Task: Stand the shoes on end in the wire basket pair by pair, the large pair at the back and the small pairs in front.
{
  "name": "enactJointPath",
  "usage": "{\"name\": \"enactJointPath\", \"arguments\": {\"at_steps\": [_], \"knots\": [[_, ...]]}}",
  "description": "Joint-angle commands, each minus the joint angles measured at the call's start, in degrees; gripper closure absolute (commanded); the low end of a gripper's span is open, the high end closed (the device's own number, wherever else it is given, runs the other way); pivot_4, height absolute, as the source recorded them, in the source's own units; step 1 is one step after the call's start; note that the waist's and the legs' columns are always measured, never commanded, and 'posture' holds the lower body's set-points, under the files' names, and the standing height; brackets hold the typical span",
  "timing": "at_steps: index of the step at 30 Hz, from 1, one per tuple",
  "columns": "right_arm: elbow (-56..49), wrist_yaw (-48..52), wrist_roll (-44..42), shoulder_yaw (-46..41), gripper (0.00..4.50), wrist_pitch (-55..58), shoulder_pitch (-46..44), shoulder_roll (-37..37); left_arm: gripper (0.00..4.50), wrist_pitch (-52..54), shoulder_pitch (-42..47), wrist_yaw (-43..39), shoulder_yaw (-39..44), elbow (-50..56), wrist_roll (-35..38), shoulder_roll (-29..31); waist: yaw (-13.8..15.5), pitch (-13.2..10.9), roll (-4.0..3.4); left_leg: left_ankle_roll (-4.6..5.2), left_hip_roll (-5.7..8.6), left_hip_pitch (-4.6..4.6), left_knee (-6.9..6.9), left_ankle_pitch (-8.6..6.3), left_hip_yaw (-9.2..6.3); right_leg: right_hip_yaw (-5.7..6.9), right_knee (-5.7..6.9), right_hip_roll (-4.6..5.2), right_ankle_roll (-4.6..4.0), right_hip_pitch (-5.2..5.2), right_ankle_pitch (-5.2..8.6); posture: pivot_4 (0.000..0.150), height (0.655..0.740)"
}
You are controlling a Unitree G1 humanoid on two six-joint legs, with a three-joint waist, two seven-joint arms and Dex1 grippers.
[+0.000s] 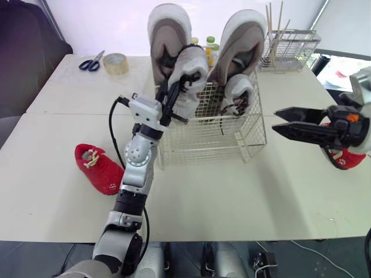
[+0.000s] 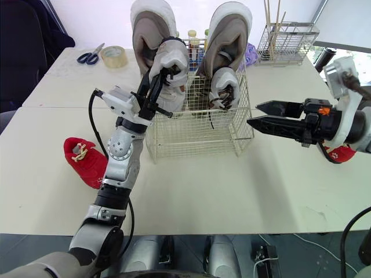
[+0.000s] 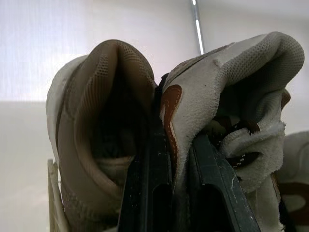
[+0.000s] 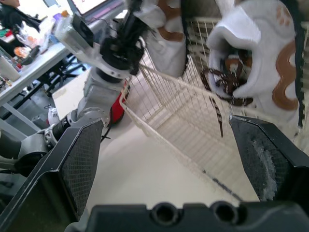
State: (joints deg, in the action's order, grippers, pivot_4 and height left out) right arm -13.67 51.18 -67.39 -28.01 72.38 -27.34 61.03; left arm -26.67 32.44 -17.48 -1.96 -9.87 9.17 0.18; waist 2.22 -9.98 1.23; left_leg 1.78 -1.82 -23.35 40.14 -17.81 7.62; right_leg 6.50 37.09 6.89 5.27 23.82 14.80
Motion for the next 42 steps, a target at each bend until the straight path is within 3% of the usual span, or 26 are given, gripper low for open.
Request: {"name": "enactJointPath", "arguments": {"at_steps": [1,7,8,13,23,30,34,38,42], "knots": [[-2.0,-1.1,-2.1,-3.0,0.0,-0.2,0.6,0.9,4.48,6.3,-3.3,1.1,1.3,-0.2,2.7,-0.4,0.0,0.2,-0.31,0.03,0.0,0.07,0.0,-0.02,0.0,0.0,-0.02,0.01,0.0,-0.08,0.0,0.15,0.74],[-2.0,-2.0,-2.4,-2.2,0.0,-1.8,1.2,0.0,4.48,12.3,-8.9,1.3,-0.8,7.9,2.1,0.0,-0.1,0.6,-0.87,0.48,0.0,0.4,-0.04,-0.29,-0.01,-0.01,-0.1,0.0,0.0,-0.41,0.01,0.15,0.74],[-1.9,-2.0,-2.3,-1.7,0.0,-2.2,1.1,-0.3,3.63,13.3,-9.8,1.2,-0.9,9.1,2.4,0.0,-0.1,0.6,-0.92,0.49,0.0,0.4,-0.04,-0.3,0.0,-0.01,-0.12,0.0,0.0,-0.41,0.01,0.15,0.74],[-0.8,-1.2,-1.2,0.9,0.0,-4.4,0.2,-1.4,1.34,18.3,-13.2,1.6,-0.2,14.9,3.2,1.5,0.2,0.6,-0.93,0.5,0.03,0.38,0.01,-0.3,-0.03,0.01,-0.13,0.03,0.0,-0.46,0.01,0.15,0.74],[0.5,0.0,0.5,5.0,0.0,-7.8,-0.4,-3.2,1.34,31.1,-21.4,1.3,0.6,31.3,5.8,6.8,-0.1,0.6,-0.92,0.58,0.04,0.25,0.01,-0.36,-0.02,0.0,-0.28,0.04,0.0,-0.4,0.01,0.15,0.74],[3.2,0.1,4.4,5.1,0.0,-11.1,0.2,-3.4,1.34,45.7,-17.0,4.0,7.7,44.4,9.4,15.3,-0.1,0.6,-0.93,0.33,0.02,0.11,0.0,-0.21,-0.06,0.0,-0.3,0.02,0.0,-0.29,0.01,0.15,0.74],[7.0,-0.2,8.6,6.4,0.0,-14.2,-1.0,-3.8,1.34,53.1,-14.0,2.1,12.0,48.8,16.6,20.5,-0.2,0.6,-0.93,0.29,0.05,0.09,0.01,-0.19,-0.05,0.01,-0.35,0.02,0.0,-0.31,0.0,0.15,0.74],[13.3,-1.4,14.2,3.7,0.0,-20.5,-0.6,-3.9,0.02,60.6,-15.0,-2.5,18.4,51.1,30.3,26.5,-0.3,0.6,-0.93,0.29,0.04,0.08,-0.03,-0.19,-0.01,0.03,-0.46,-0.02,0.02,-0.31,-0.01,0.15,0.74],[19.9,-3.5,23.8,3.2,0.0,-30.8,-0.3,-2.7,0.02,69.9,-15.6,-9.0,20.5,53.6,49.1,36.1,-0.2,0.6,-0.95,0.22,0.04,0.09,-0.02,-0.15,-0.02,0.03,-0.46,-0.05,0.06,-0.31,-0.02,0.15,0.74]]}}
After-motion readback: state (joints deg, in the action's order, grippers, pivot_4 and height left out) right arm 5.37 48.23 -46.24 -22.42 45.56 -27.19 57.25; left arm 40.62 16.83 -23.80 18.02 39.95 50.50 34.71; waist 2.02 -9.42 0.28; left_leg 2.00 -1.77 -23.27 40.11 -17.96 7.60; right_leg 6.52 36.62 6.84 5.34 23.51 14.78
